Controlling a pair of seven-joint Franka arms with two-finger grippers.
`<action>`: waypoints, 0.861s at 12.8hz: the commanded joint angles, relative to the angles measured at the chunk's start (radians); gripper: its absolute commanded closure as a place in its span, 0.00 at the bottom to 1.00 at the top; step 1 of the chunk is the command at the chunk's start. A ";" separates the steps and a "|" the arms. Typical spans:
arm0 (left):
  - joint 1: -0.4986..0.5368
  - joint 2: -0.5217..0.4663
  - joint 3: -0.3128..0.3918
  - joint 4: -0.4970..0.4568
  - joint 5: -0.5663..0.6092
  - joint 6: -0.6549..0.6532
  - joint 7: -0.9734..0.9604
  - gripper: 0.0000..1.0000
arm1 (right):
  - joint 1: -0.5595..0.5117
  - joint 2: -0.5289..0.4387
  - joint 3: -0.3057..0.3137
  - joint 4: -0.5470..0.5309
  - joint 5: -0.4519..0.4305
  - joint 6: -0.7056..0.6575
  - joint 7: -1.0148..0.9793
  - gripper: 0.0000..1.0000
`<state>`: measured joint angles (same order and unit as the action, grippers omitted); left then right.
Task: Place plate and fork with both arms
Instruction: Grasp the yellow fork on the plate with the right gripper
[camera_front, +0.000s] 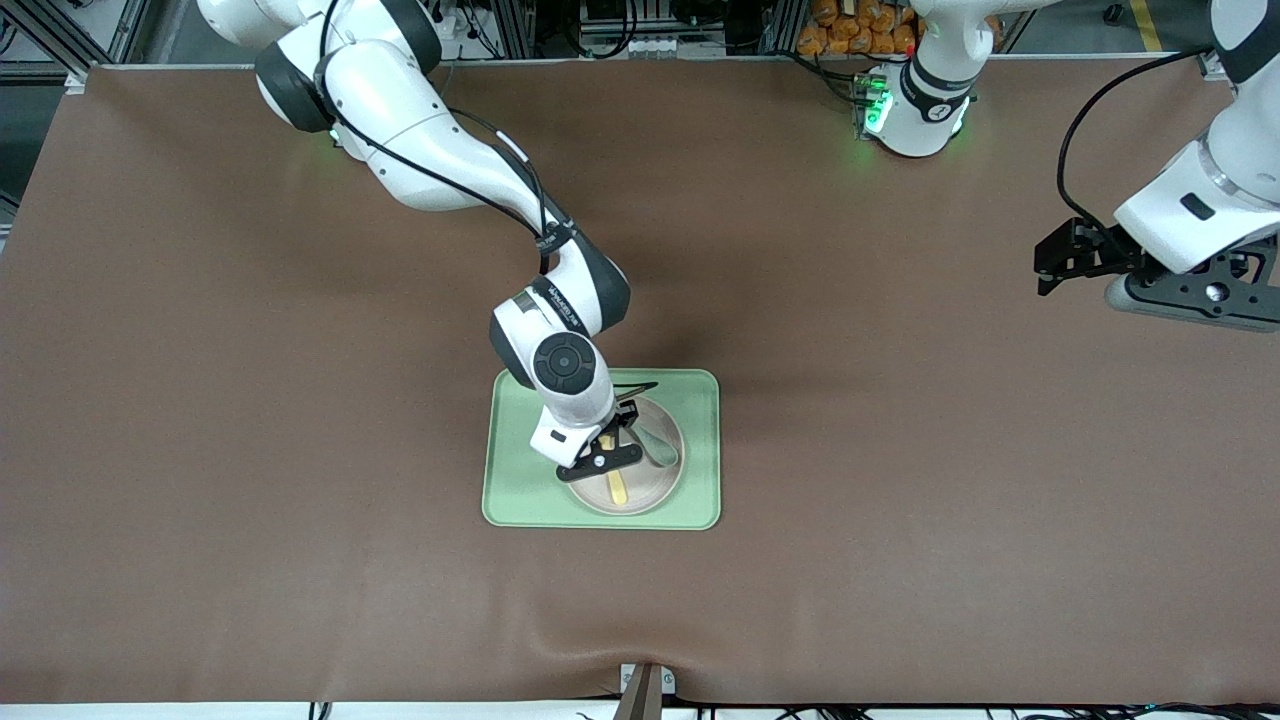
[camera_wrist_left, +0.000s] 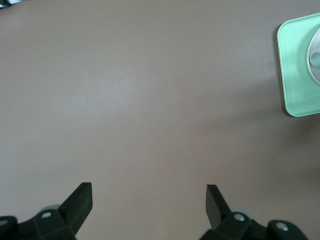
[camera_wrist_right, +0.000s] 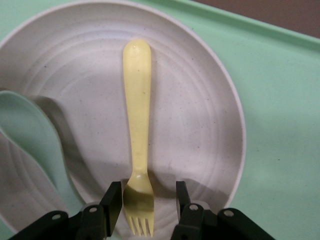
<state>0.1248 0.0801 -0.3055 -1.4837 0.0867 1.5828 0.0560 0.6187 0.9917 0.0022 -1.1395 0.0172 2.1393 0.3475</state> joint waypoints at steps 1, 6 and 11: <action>0.012 -0.019 0.003 0.008 0.008 -0.001 0.033 0.00 | 0.010 0.008 -0.008 0.007 -0.019 0.002 0.028 0.56; -0.020 -0.019 0.058 0.008 -0.034 0.002 0.059 0.00 | 0.007 0.005 -0.008 0.015 -0.019 -0.005 0.027 0.88; -0.254 -0.026 0.301 0.006 -0.039 -0.001 0.061 0.00 | -0.011 -0.022 -0.004 0.046 -0.005 -0.062 0.025 1.00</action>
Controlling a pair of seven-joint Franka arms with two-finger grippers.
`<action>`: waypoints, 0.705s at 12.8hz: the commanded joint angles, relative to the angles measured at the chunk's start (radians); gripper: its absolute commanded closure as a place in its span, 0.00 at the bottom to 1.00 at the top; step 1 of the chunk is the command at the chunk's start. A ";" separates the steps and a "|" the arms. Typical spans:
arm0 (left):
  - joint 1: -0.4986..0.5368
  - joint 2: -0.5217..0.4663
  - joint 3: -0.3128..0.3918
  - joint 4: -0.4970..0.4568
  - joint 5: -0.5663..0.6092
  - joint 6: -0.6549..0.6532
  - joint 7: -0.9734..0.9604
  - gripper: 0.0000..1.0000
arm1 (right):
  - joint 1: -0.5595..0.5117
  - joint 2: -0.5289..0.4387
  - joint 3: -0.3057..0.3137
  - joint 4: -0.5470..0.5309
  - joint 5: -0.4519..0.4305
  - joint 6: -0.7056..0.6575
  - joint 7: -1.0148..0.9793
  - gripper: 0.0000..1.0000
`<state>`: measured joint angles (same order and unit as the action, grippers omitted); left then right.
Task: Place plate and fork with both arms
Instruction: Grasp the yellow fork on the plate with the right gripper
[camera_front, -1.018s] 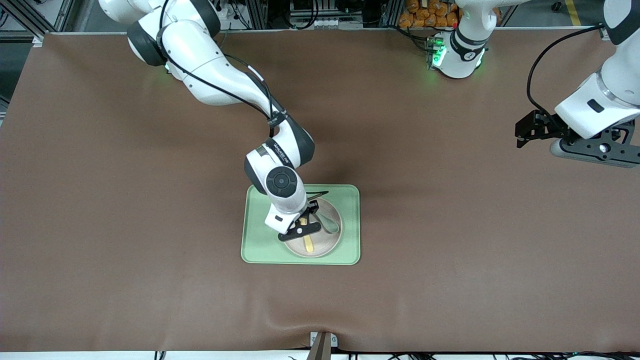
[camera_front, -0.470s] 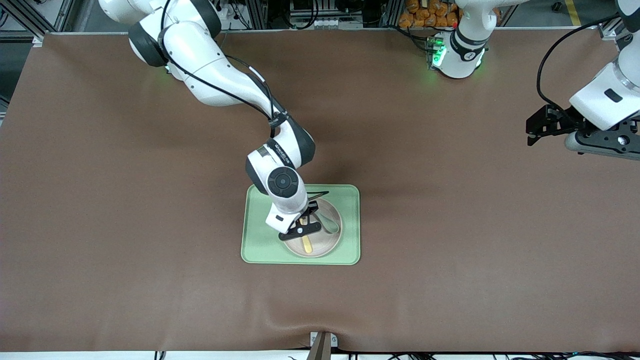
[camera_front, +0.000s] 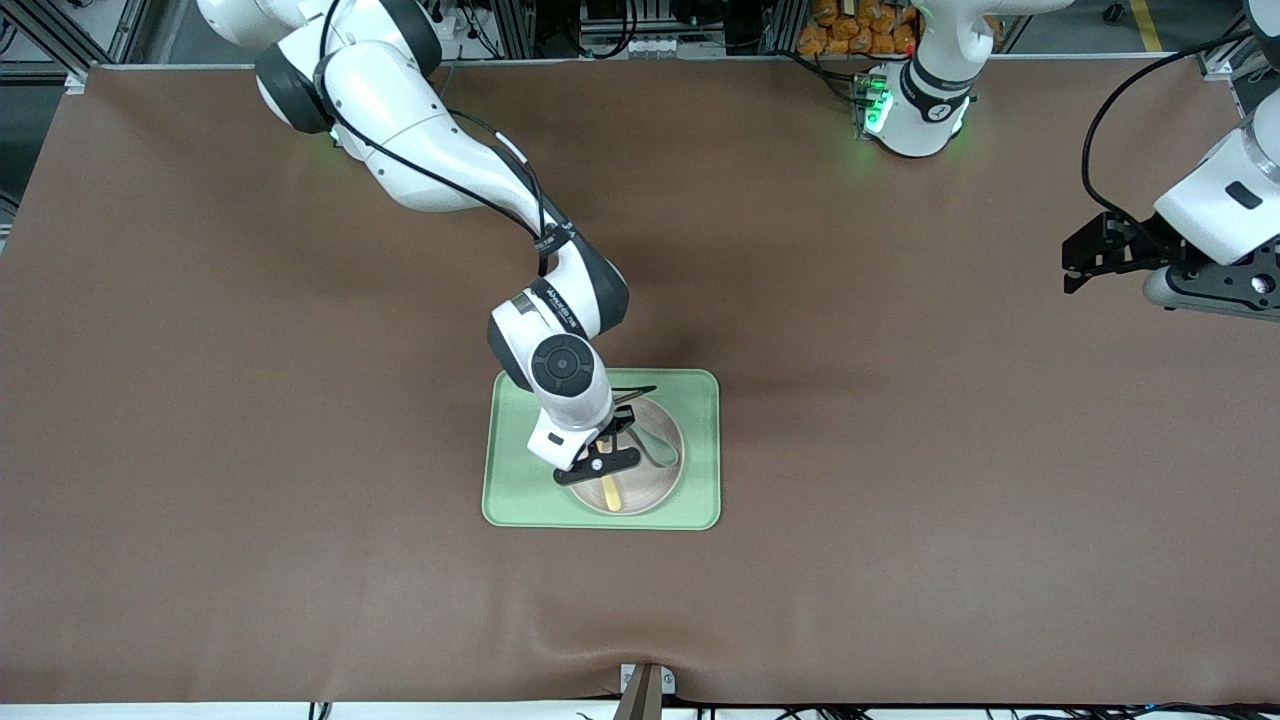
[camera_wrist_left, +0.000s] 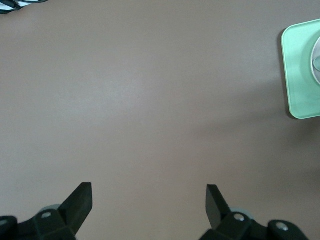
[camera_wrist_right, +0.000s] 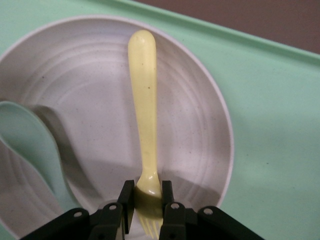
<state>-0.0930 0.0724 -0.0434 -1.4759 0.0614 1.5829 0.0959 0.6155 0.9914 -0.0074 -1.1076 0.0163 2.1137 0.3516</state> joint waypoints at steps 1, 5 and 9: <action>-0.036 -0.020 0.040 -0.001 -0.021 -0.001 0.024 0.00 | -0.023 -0.023 0.013 0.014 0.002 -0.040 0.021 1.00; -0.016 -0.019 0.033 -0.001 -0.035 0.000 0.025 0.00 | -0.107 -0.071 0.015 0.015 0.097 -0.119 0.014 1.00; 0.033 -0.020 -0.021 -0.001 -0.040 0.000 0.027 0.00 | -0.209 -0.099 0.023 -0.058 0.142 -0.164 -0.113 0.96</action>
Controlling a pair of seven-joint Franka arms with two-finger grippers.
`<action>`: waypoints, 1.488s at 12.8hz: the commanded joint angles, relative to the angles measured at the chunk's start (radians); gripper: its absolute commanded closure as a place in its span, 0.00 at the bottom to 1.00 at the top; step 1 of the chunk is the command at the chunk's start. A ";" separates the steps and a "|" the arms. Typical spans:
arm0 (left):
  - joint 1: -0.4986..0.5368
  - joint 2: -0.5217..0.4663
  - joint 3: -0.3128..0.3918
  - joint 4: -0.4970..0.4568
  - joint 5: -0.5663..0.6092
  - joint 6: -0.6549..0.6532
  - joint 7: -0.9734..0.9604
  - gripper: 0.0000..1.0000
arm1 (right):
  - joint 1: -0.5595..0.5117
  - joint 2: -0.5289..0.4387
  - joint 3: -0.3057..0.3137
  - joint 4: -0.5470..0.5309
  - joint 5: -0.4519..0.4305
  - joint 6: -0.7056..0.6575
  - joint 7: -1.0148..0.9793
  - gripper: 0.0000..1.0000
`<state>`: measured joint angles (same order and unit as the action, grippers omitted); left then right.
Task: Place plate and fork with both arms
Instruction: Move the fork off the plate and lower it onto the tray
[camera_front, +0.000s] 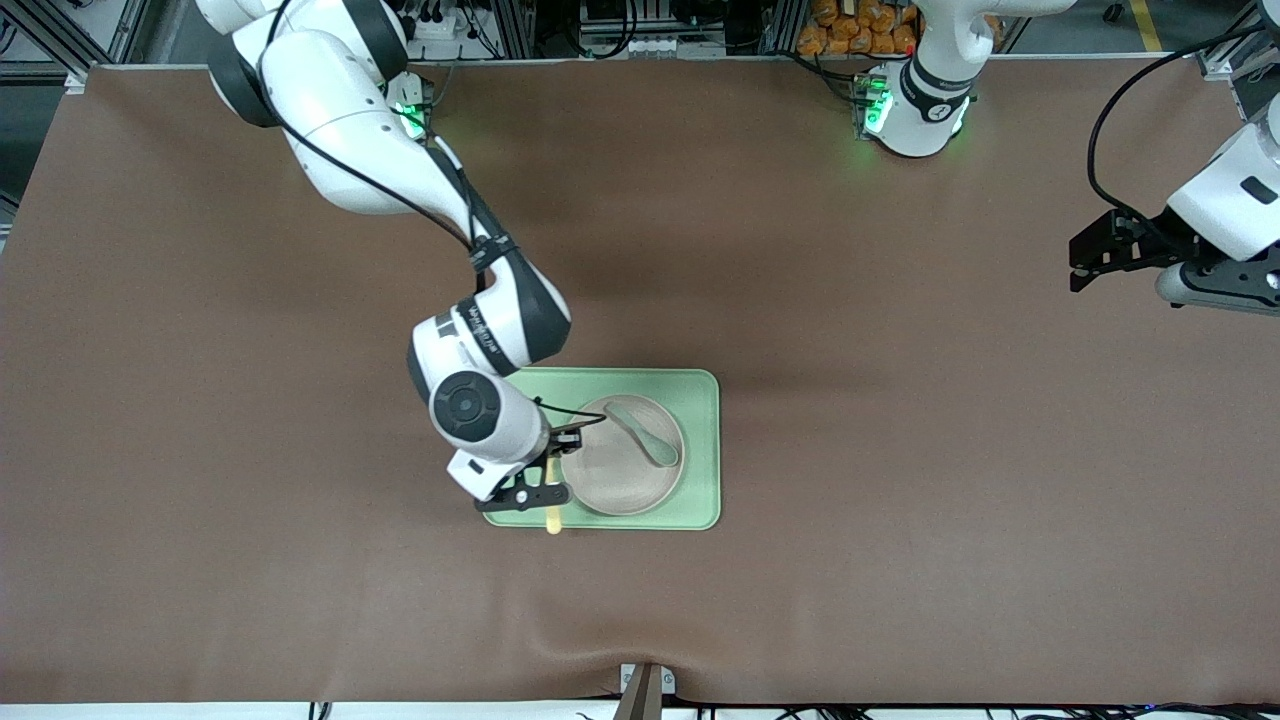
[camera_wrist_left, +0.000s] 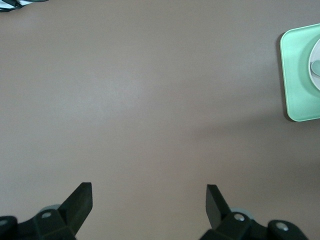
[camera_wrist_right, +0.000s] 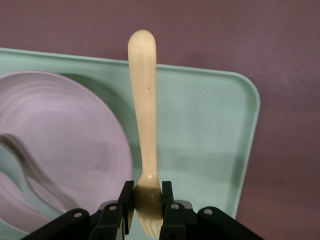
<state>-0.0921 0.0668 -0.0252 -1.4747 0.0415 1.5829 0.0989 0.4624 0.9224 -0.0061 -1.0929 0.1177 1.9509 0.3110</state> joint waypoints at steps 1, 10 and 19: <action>0.032 -0.015 -0.056 -0.003 -0.020 0.000 0.018 0.00 | -0.079 -0.036 0.037 -0.094 0.071 0.003 -0.099 0.96; 0.017 -0.027 -0.056 -0.003 -0.084 -0.003 -0.094 0.00 | -0.073 -0.060 0.040 -0.194 0.079 0.023 0.016 0.93; 0.020 -0.022 -0.064 -0.006 -0.022 -0.006 -0.054 0.00 | -0.051 -0.076 0.029 -0.217 0.069 0.037 0.051 0.00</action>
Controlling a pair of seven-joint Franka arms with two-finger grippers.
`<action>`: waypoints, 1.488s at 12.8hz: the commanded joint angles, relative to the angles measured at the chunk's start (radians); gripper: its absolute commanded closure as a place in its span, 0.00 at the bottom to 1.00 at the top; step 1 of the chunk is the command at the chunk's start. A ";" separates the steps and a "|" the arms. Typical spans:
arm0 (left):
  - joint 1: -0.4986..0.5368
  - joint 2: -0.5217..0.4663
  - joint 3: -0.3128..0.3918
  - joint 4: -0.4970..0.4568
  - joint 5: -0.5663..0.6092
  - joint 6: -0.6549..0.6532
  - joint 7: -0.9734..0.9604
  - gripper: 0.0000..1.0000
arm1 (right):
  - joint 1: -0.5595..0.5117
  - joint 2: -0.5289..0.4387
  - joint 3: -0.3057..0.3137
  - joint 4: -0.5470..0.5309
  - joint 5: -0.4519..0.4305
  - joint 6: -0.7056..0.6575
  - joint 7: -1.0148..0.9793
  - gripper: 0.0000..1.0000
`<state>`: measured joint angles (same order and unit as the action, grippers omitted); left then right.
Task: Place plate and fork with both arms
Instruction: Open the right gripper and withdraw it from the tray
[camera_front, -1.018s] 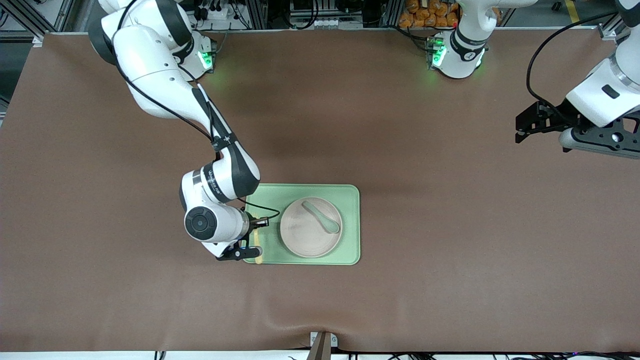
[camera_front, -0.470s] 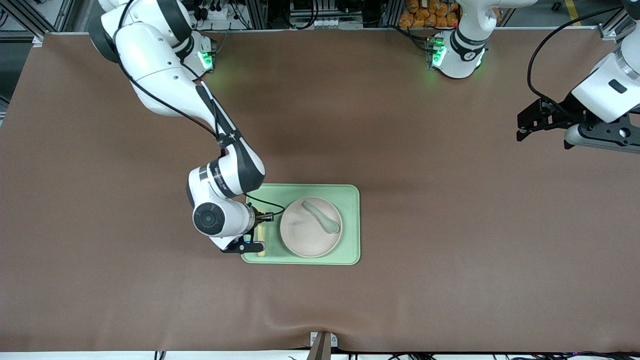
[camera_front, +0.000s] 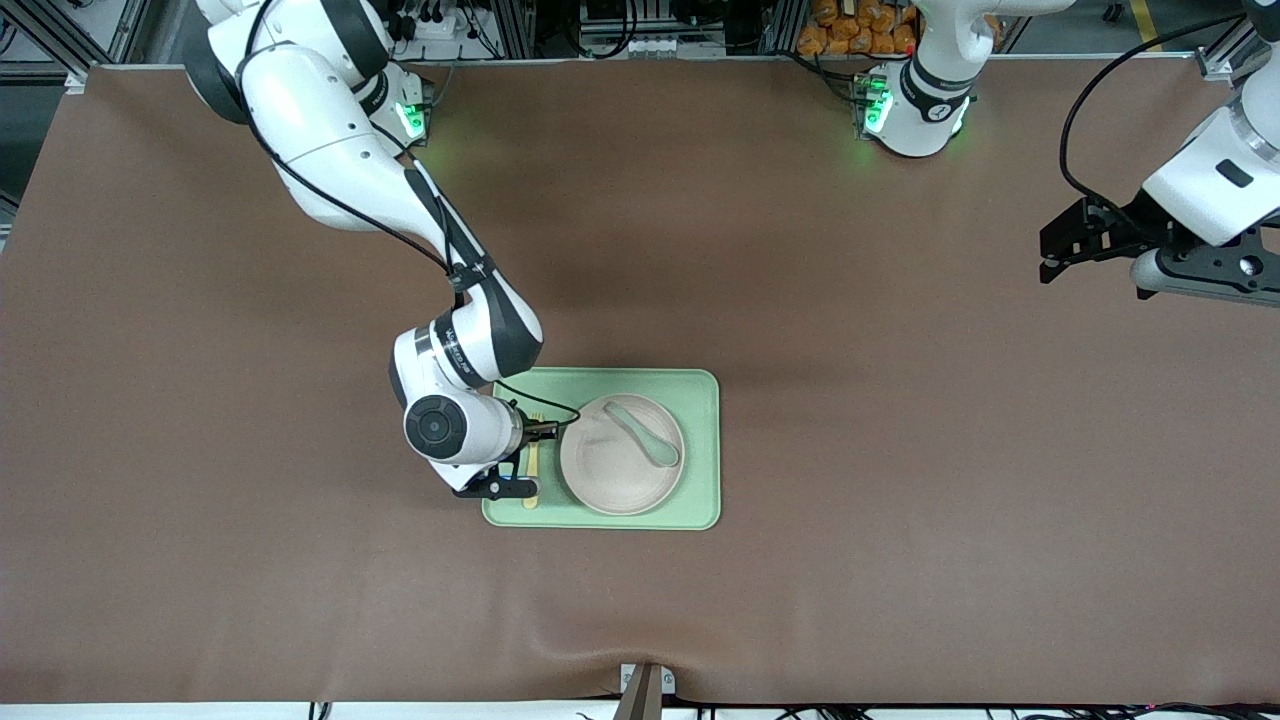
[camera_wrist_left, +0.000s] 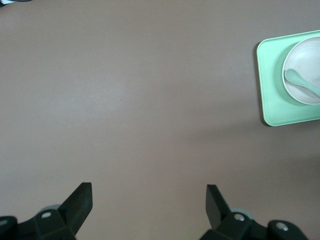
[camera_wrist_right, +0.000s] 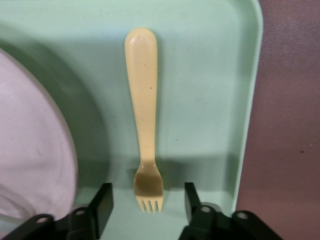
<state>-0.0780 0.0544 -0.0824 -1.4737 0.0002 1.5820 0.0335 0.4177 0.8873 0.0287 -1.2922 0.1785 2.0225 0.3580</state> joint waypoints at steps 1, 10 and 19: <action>0.006 -0.010 -0.008 -0.007 0.015 -0.004 0.012 0.00 | -0.011 -0.045 -0.007 -0.003 0.006 -0.078 0.002 0.00; 0.011 -0.010 -0.008 -0.007 0.008 0.006 0.012 0.00 | -0.191 -0.278 -0.035 0.142 0.012 -0.388 -0.002 0.00; 0.004 -0.013 -0.011 -0.010 0.006 0.004 0.006 0.00 | -0.344 -0.635 -0.036 0.045 0.010 -0.584 -0.011 0.00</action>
<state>-0.0772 0.0545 -0.0876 -1.4770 0.0002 1.5832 0.0335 0.1090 0.3504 -0.0209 -1.1524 0.1783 1.4307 0.3562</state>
